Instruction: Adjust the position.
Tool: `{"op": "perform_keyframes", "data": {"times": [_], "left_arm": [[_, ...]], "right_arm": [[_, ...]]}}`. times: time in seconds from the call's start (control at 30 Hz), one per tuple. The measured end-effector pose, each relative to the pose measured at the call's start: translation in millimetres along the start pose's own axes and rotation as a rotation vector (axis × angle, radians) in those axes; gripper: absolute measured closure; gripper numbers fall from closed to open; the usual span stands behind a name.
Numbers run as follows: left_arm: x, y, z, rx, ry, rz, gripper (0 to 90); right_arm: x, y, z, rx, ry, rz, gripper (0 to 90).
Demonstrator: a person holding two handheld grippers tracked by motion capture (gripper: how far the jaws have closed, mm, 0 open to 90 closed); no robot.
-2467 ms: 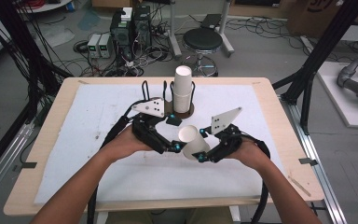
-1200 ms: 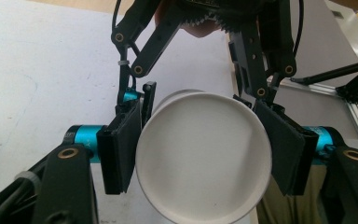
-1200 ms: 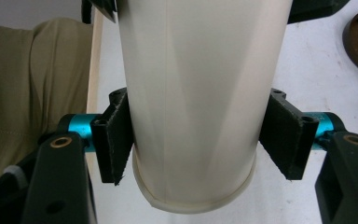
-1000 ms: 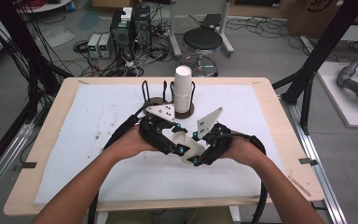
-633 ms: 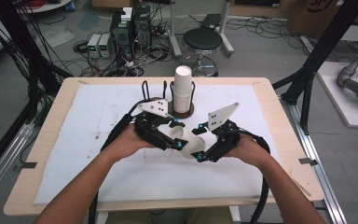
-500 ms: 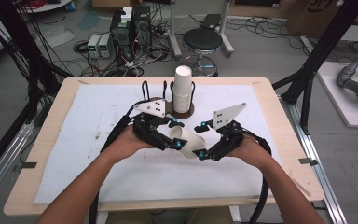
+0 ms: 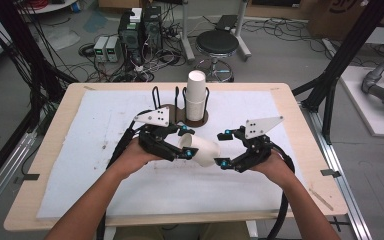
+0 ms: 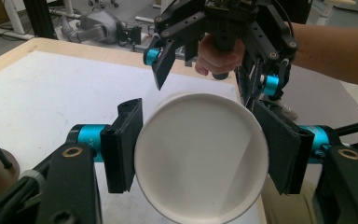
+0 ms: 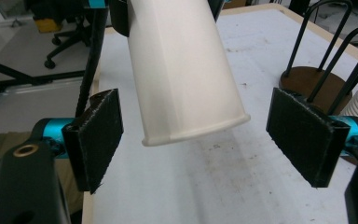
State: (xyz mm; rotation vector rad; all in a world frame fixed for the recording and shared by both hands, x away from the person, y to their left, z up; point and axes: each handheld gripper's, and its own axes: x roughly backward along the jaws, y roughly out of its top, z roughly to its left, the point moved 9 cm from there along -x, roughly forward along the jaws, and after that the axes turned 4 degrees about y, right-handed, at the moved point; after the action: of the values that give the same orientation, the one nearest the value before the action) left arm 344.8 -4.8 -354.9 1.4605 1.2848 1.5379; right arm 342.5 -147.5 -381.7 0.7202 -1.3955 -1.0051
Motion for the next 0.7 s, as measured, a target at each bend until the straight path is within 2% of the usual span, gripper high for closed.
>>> {"op": "perform_keyframes", "data": {"times": [0.47,0.7], "left_arm": [[7.2,0.2,-2.1,0.008,-0.007,-0.086,36.3],[9.6,3.8,-7.1,0.011,-0.032,-0.122,36.3]], "right_arm": [[4.6,-13.8,1.1,-0.030,-0.010,-0.074,18.9],[-0.9,-20.3,4.4,-0.047,0.006,-0.105,18.9]]}}
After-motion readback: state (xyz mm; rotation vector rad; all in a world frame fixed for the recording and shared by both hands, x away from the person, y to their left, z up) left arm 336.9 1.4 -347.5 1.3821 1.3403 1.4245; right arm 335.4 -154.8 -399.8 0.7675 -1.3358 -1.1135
